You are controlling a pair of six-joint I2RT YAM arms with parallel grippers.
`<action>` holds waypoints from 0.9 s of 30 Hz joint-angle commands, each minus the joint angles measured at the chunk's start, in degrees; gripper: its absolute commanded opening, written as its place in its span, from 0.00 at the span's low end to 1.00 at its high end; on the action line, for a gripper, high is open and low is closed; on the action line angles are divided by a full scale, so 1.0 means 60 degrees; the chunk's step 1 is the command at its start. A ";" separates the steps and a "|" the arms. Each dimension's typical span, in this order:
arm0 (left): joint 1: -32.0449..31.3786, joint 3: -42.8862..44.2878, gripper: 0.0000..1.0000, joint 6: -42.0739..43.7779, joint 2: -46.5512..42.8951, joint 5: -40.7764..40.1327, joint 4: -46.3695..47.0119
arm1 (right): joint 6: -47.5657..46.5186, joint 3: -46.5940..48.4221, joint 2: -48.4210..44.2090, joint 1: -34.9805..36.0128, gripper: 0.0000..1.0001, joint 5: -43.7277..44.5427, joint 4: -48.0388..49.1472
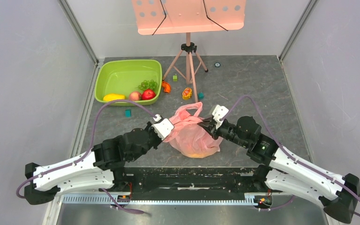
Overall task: Take the fake fruits out of the plastic bag
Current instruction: Untie the plastic bag at the center of the board.
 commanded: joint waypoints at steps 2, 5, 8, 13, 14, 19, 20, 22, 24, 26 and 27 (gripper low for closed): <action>-0.0012 0.0158 0.02 -0.1874 -0.0281 -0.1294 -0.0065 | 0.1529 -0.0320 -0.0363 -0.0516 0.00 0.0799 0.1345; 0.0002 -0.0115 0.03 -0.2570 -0.0539 -0.1695 -0.0049 | 0.2431 -0.0693 -0.0594 -0.0841 0.00 0.1003 0.1895; 0.0002 -0.0422 0.03 -0.3343 -0.0965 -0.2172 -0.0114 | 0.3263 -0.1074 -0.0899 -0.1193 0.00 0.1521 0.2352; -0.0005 -0.1202 0.02 -0.4503 -0.2150 -0.2606 0.0040 | 0.4368 -0.1517 -0.1106 -0.1665 0.00 0.1617 0.2821; 0.0002 -0.1394 0.02 -0.4612 -0.2346 -0.2568 0.0140 | 0.4423 -0.1569 -0.1108 -0.1684 0.02 0.1585 0.2892; 0.0002 -0.1953 0.02 -0.4753 -0.2744 -0.2090 0.0559 | 0.4278 -0.1676 -0.0884 -0.1678 0.14 0.0995 0.3043; 0.0001 -0.1984 0.02 -0.4704 -0.2700 -0.2010 0.0625 | 0.4069 -0.1684 -0.0871 -0.1677 0.22 0.0621 0.3107; 0.0002 -0.2073 0.02 -0.4487 -0.2641 -0.1822 0.0830 | 0.3412 -0.1659 -0.0872 -0.1678 0.52 0.0045 0.3090; 0.0002 -0.2088 0.02 -0.4237 -0.2566 -0.1681 0.0979 | 0.2631 -0.1543 -0.0903 -0.1679 0.74 -0.0423 0.2890; 0.0002 -0.2086 0.02 -0.4057 -0.2518 -0.1667 0.1082 | 0.1797 -0.1280 -0.0876 -0.1678 0.85 -0.0816 0.2373; 0.0002 -0.2097 0.02 -0.3992 -0.2503 -0.1625 0.1131 | 0.1278 -0.1065 -0.0803 -0.1678 0.87 -0.0978 0.2067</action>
